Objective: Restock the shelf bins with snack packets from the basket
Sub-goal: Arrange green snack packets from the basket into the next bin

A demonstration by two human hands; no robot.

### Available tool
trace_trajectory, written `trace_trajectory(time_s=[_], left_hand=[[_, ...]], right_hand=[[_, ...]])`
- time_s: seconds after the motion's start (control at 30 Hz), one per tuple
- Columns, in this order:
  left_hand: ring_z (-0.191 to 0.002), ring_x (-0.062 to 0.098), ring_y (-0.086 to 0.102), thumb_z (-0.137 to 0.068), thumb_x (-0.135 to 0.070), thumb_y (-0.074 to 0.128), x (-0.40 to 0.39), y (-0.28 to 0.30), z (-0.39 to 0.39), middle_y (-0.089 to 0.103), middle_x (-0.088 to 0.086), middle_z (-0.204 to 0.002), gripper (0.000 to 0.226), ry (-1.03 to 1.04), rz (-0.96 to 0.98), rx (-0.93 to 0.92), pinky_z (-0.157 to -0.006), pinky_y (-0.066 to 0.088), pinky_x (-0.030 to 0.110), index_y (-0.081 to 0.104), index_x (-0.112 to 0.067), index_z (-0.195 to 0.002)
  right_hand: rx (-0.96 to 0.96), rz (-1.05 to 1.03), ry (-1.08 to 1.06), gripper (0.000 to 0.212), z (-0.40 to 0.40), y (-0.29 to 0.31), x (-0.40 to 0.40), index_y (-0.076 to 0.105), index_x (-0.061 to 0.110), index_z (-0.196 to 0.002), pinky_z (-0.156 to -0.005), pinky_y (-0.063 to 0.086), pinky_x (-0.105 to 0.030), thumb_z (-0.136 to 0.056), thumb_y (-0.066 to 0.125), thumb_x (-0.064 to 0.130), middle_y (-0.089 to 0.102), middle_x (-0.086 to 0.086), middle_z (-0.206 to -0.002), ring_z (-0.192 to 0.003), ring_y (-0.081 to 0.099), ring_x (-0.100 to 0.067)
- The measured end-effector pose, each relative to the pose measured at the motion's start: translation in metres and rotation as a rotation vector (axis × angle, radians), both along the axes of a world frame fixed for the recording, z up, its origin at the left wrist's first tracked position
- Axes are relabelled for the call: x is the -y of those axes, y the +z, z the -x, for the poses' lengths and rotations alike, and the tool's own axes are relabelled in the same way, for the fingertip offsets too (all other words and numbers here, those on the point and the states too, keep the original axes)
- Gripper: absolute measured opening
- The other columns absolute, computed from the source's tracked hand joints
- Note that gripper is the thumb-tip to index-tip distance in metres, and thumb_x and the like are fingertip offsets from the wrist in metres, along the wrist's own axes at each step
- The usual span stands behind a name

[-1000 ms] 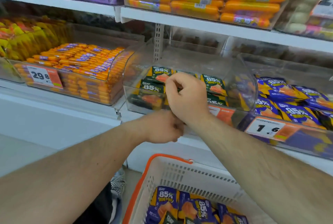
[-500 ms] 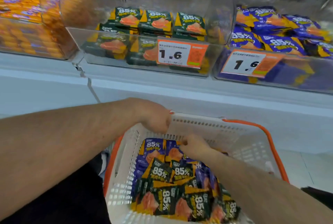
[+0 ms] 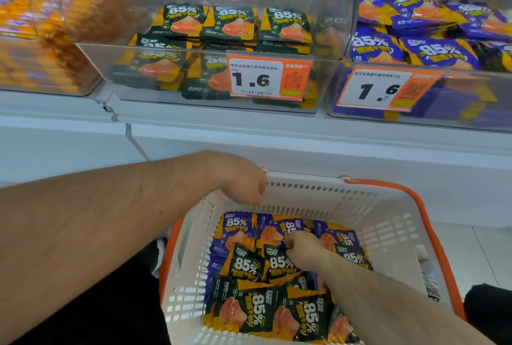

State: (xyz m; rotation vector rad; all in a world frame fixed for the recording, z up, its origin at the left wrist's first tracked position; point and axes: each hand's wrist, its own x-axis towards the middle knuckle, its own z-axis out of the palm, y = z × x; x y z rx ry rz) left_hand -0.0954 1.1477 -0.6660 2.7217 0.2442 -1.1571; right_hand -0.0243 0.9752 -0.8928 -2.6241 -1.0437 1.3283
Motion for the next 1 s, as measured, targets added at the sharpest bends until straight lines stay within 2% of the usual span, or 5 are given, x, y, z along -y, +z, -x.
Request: trace_trajectory(time_s=[0.33, 0.57, 0.67, 0.87, 1.0], left_hand=[[-0.109, 0.017, 0.053, -0.097, -0.038, 0.054, -0.038, 0.021, 0.013, 0.056, 0.001, -0.132, 0.045, 0.114, -0.003, 0.065, -0.087, 0.040, 0.029, 0.052, -0.017, -0.137], [-0.124, 0.016, 0.051, -0.088, -0.049, 0.066, -0.068, 0.060, 0.035, 0.051, -0.005, -0.142, 0.068, 0.268, 0.196, 0.161, -0.103, 0.043, 0.032, 0.040, -0.021, -0.144], [-0.121, 0.016, 0.056, -0.083, -0.036, 0.076, -0.076, 0.068, 0.046, 0.061, -0.005, -0.131, 0.040, 0.344, 0.460, 0.188, -0.095, 0.047, 0.031, 0.056, -0.031, -0.117], [-0.071, 0.004, 0.064, -0.082, -0.004, 0.075, -0.083, 0.089, 0.055, 0.070, -0.013, -0.078, 0.024, 0.523, 0.916, 0.570, -0.061, 0.048, 0.021, 0.064, -0.022, -0.094], [-0.086, 0.014, 0.066, -0.080, -0.010, 0.075, -0.093, 0.108, 0.055, 0.072, 0.003, -0.098, 0.027, 0.605, 1.071, 0.912, -0.069, 0.053, 0.027, 0.065, -0.014, -0.106]], right_hand=[[0.140, -0.415, 0.070, 0.010, -0.020, 0.141, -0.039, 0.054, 0.019, -0.097, -0.060, 0.045, -0.030, -0.102, 0.046, 0.020, 0.056, 0.004, -0.083, -0.070, 0.053, -0.013], [0.150, -0.694, 0.068, 0.006, -0.026, 0.241, -0.057, 0.056, 0.011, -0.100, -0.080, 0.046, -0.039, -0.101, 0.050, 0.014, 0.062, -0.010, -0.096, -0.090, 0.057, -0.030], [0.133, -0.785, 0.091, 0.018, -0.020, 0.274, -0.066, 0.054, 0.022, -0.087, -0.073, 0.041, -0.036, -0.100, 0.052, 0.010, 0.058, -0.006, -0.084, -0.077, 0.050, -0.022], [0.061, -1.087, -0.108, 0.025, -0.011, 0.320, -0.088, 0.057, 0.026, -0.082, -0.071, 0.043, -0.024, -0.094, 0.061, 0.005, 0.061, 0.008, -0.081, -0.073, 0.053, -0.002], [-0.014, -1.272, -0.300, 0.037, -0.013, 0.349, -0.102, 0.053, 0.037, -0.109, -0.074, 0.056, -0.036, -0.089, 0.069, 0.010, 0.071, -0.004, -0.095, -0.082, 0.069, -0.020]])
